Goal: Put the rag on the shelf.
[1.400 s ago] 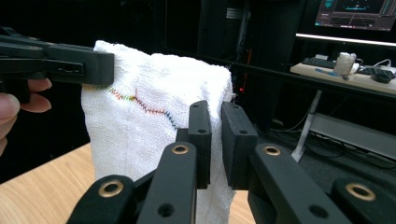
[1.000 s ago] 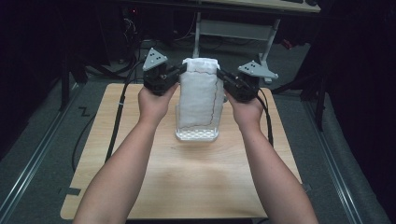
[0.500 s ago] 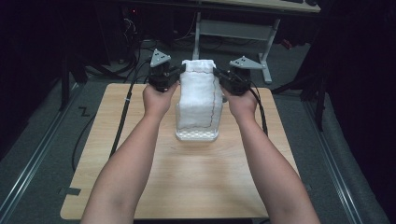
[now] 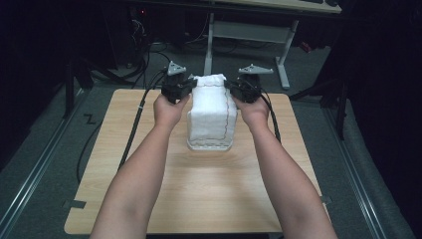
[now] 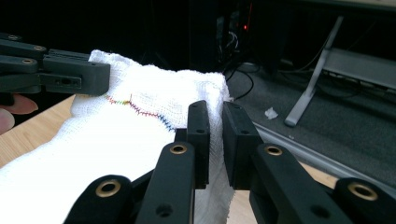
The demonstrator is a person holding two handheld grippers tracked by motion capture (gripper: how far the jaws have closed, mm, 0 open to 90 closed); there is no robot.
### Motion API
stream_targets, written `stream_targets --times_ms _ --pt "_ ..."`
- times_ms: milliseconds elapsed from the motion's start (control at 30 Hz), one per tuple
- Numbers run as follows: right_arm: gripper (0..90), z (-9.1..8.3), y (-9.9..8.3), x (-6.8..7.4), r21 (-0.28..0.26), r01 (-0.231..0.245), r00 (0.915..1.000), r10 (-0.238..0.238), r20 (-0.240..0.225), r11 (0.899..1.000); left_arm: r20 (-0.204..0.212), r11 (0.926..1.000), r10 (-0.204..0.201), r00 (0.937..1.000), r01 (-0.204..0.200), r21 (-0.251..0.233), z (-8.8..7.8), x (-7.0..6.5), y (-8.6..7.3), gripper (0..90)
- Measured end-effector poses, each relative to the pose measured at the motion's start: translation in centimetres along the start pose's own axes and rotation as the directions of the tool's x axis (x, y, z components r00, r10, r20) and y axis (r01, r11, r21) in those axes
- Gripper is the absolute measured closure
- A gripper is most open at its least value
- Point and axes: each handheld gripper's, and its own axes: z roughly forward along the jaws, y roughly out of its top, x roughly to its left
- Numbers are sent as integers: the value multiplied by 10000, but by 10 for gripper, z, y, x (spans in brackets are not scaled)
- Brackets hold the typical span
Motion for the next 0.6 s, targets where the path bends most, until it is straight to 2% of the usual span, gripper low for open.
stream_targets --times_ms 167,233,300,400,600 --pt "787 7 -4 0 336 -118 9997 125 -186 9994 -135 9985 -382 9992 387 385 3 4 -10 844" --pt "731 7 -4 -1 313 -257 9995 264 -190 9992 10 9971 -577 9983 576 500 3 6 -13 779" --pt "705 6 -3 -2 258 -315 9991 321 -261 9992 6 9968 -745 9972 744 297 0 8 -14 673" --pt "703 3 -3 -3 221 -240 9996 243 -135 9995 20 9929 -1187 9929 1187 14 -6 13 -13 615" --pt "700 -2 -3 -5 261 -150 9999 148 52 9995 -107 9949 -1007 9949 1007 -62 -14 13 -11 608"
